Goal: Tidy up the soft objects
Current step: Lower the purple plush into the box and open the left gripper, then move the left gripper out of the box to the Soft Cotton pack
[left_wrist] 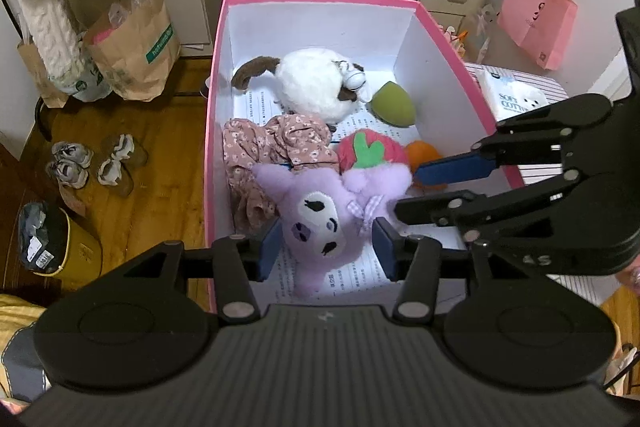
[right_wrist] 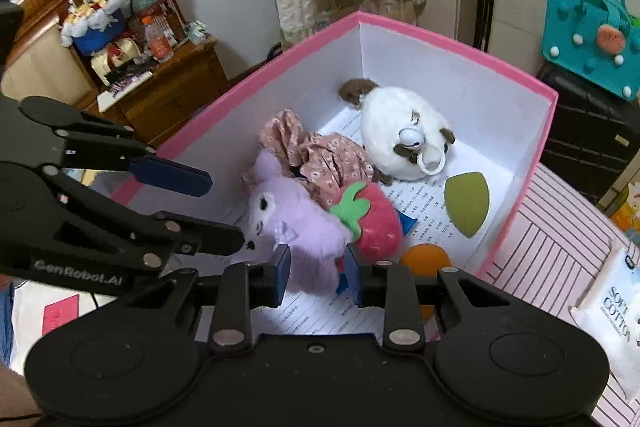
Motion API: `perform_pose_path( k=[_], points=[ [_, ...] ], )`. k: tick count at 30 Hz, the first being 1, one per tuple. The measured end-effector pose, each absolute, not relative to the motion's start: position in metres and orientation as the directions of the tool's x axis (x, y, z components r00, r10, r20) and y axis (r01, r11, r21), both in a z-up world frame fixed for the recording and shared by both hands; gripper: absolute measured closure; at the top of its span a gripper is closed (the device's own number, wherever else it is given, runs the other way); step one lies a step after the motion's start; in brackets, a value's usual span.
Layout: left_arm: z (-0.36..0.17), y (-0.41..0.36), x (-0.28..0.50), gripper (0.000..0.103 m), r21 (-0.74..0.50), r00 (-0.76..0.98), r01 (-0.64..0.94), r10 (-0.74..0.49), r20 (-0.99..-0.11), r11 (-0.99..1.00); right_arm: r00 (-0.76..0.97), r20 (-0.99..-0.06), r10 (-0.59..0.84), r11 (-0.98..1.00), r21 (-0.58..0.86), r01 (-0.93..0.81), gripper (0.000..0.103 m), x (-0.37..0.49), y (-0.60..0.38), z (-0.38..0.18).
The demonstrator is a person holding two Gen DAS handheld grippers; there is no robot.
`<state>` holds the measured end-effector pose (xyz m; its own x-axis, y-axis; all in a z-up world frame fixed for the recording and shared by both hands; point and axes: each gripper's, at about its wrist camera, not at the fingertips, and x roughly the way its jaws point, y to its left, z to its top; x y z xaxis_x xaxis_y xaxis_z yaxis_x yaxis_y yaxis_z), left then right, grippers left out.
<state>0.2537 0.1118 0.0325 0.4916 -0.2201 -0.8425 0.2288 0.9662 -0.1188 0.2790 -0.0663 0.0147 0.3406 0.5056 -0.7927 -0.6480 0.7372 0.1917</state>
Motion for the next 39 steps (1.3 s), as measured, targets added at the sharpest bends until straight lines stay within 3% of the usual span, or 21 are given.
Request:
perform_pose_path(
  k=[12,23,28,32,39],
  points=[
    [0.08,0.103,0.198,0.046,-0.108,0.559,0.256,-0.238,-0.794,0.961,0.412,-0.702,0.581,0.704,0.181,-0.687,0.068,0.217,-0.108,0.072],
    [0.116,0.066,0.139,0.041,-0.011,0.627,0.344,-0.239,-0.741,0.939,0.549,-0.584,0.598,0.692,0.032,-0.721,0.066,0.148,-0.152,0.112],
    [0.123,0.046,0.124,0.036,0.017,0.638,0.387,-0.255,-0.726,0.922,0.577,-0.56,0.594,0.704,0.014,-0.711,0.058,0.129,-0.177,0.12],
    [0.125,0.026,0.118,0.031,0.022,0.649,0.423,-0.286,-0.705,0.906,0.612,-0.531,0.586,0.727,0.01,-0.687,0.046,0.118,-0.198,0.12],
    [0.126,-0.008,0.118,0.028,-0.015,0.662,0.469,-0.362,-0.656,0.883,0.647,-0.511,0.566,0.763,0.026,-0.646,0.045,0.105,-0.242,0.11]
  ],
)
